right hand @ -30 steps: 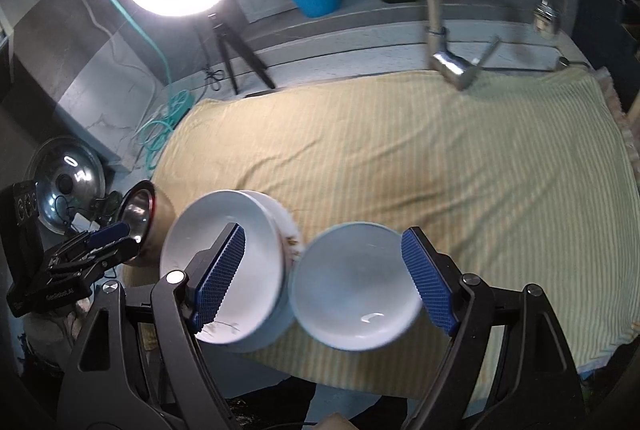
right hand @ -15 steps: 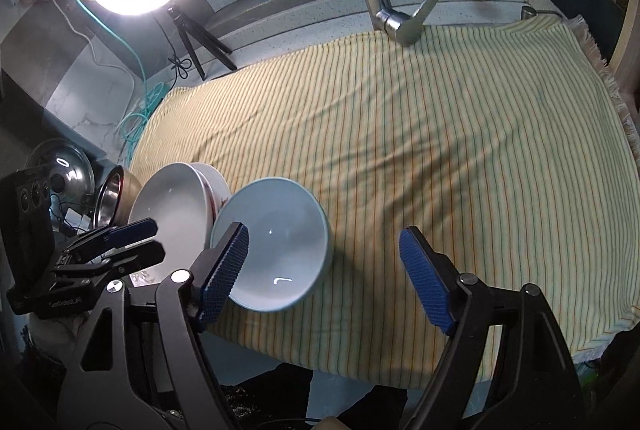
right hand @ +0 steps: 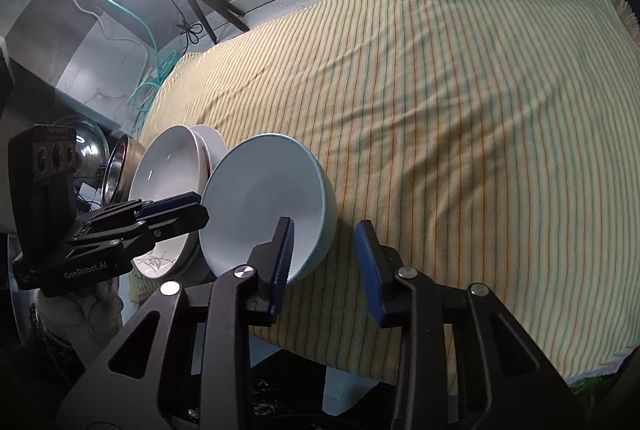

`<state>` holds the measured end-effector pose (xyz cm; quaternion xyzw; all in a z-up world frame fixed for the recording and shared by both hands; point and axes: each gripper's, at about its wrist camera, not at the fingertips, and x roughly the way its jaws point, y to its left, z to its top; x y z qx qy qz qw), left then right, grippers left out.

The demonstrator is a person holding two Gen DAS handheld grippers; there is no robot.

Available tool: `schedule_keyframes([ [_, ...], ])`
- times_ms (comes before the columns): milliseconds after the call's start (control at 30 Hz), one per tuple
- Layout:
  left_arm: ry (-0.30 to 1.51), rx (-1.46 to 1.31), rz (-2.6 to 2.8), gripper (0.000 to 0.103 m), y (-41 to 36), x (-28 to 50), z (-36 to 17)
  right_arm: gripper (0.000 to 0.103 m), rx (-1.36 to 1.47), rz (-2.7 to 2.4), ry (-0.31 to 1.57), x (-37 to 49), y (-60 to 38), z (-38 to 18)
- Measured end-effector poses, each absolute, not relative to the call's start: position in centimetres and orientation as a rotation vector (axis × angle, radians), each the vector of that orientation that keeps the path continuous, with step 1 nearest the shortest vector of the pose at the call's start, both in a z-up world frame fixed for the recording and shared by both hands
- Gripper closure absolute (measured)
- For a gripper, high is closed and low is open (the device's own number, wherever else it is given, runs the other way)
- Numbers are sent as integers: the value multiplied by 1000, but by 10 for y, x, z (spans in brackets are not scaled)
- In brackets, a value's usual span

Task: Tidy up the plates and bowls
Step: 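Move both grippers to the pale blue bowl rim and close, then lift the pale blue bowl and carry it toward the nested bowls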

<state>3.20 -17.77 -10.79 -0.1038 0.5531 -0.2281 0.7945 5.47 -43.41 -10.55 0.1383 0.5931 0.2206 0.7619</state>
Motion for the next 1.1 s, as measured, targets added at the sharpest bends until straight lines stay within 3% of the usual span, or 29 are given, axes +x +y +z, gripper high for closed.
schedule_keyframes([
  [300, 1218, -184, -479, 81, -187, 38, -114, 85, 351, 521, 1330, 59, -432, -123],
  [1100, 1203, -152, -478, 83, -192, 43, -103, 86, 401, 504, 1300, 61, -439, -116],
])
